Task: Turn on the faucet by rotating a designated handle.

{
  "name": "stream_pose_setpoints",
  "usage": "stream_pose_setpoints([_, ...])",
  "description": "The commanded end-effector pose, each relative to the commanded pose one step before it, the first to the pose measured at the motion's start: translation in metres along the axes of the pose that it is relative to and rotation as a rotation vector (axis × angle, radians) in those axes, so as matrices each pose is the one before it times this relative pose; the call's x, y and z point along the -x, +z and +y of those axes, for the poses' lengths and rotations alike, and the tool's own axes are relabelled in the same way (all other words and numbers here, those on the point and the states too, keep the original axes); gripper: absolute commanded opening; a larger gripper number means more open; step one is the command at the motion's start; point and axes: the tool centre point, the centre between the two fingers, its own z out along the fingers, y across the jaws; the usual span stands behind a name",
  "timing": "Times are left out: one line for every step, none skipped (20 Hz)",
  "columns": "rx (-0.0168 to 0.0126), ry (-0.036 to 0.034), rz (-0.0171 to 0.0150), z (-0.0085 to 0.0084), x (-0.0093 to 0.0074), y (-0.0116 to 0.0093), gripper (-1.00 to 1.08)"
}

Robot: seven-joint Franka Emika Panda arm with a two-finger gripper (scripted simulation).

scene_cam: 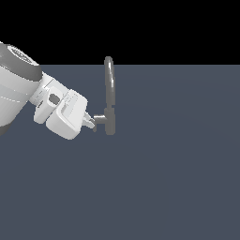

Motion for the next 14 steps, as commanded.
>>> stream_pose_setpoints([-0.00035, -0.00079, 0.00414, 0.00077, 0.00228, 0.00293, -1.0])
stream_pose_setpoints([0.00289, 0.00008, 0.00046, 0.00021, 0.00333, 0.00463, -1.0])
stream_pose_setpoints([0.00289, 0.00007, 0.00046, 0.00021, 0.00333, 0.00463, -1.0])
stream_pose_setpoints([0.00281, 0.00007, 0.00046, 0.00021, 0.00333, 0.00458, -1.0])
stream_pose_setpoints([0.00289, 0.00007, 0.00048, 0.0002, 0.00332, 0.00462, -1.0])
stream_pose_setpoints([0.00289, 0.00007, 0.00048, 0.00019, 0.00332, 0.00461, -1.0])
stream_pose_setpoints([0.00281, 0.00006, 0.00048, 0.00019, 0.00331, 0.00457, -1.0])
stream_pose_setpoints([0.0028, 0.00006, 0.00049, 0.00018, 0.00331, 0.00456, -1.0])
stream_pose_setpoints([0.0028, 0.00005, 0.0005, 0.00017, 0.0033, 0.00455, -1.0])
stream_pose_setpoints([0.0028, 0.00005, 0.00053, 0.00016, 0.00329, 0.00454, -1.0])
stream_pose_setpoints([0.00279, 0.00004, 0.00056, 0.00014, 0.00328, 0.00453, -1.0])
stream_pose_setpoints([0.0, 0.0, 0.0, 0.0, 0.0, 0.0, -1.0])
stream_pose_setpoints([-0.04751, 0.01205, -0.00527, -0.01184, -0.00914, -0.02753, -1.0])
stream_pose_setpoints([0.00291, -0.00071, 0.0003, -0.00157, 0.00204, 0.00307, -1.0])
